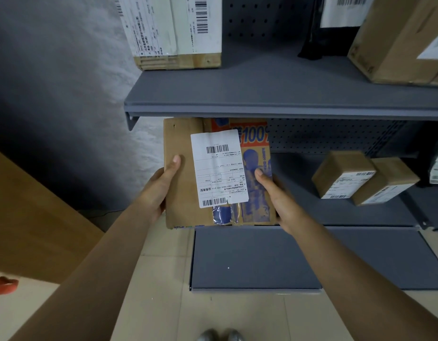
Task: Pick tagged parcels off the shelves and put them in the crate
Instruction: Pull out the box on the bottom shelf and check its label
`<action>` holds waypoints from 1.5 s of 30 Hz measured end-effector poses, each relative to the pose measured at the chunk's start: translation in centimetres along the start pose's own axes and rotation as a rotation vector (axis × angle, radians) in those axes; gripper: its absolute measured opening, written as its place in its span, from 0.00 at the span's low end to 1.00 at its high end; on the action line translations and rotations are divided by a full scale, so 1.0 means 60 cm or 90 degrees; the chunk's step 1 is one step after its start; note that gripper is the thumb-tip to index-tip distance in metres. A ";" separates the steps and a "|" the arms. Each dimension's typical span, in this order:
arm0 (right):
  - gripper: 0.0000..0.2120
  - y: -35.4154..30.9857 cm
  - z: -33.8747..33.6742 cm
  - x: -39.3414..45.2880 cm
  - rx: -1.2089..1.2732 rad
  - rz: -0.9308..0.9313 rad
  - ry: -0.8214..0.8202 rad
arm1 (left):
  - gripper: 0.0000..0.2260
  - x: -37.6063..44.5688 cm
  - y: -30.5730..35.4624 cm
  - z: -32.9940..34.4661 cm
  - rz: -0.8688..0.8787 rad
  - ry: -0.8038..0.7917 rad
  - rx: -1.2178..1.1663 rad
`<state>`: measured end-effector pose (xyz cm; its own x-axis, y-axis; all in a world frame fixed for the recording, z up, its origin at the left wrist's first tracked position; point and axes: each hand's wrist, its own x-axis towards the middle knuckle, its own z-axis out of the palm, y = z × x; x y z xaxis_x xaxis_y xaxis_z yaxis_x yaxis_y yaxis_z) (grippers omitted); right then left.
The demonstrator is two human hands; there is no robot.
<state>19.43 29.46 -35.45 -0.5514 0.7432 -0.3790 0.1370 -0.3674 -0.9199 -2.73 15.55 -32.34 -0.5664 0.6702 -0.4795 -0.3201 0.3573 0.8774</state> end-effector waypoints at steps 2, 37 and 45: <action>0.19 0.001 0.000 -0.002 -0.012 0.001 0.009 | 0.35 0.003 -0.002 0.000 0.001 0.008 -0.002; 0.29 0.065 0.025 0.038 -0.305 -0.017 0.157 | 0.29 0.062 -0.076 0.019 0.033 0.089 0.382; 0.32 0.056 0.006 0.010 -0.392 -0.001 0.147 | 0.23 0.014 -0.090 0.015 0.093 0.137 0.543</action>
<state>19.27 28.49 -38.73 -0.3699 0.8698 -0.3266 0.6204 -0.0304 -0.7837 -0.78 14.79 -37.47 -0.7156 0.6404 -0.2789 0.3919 0.6986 0.5986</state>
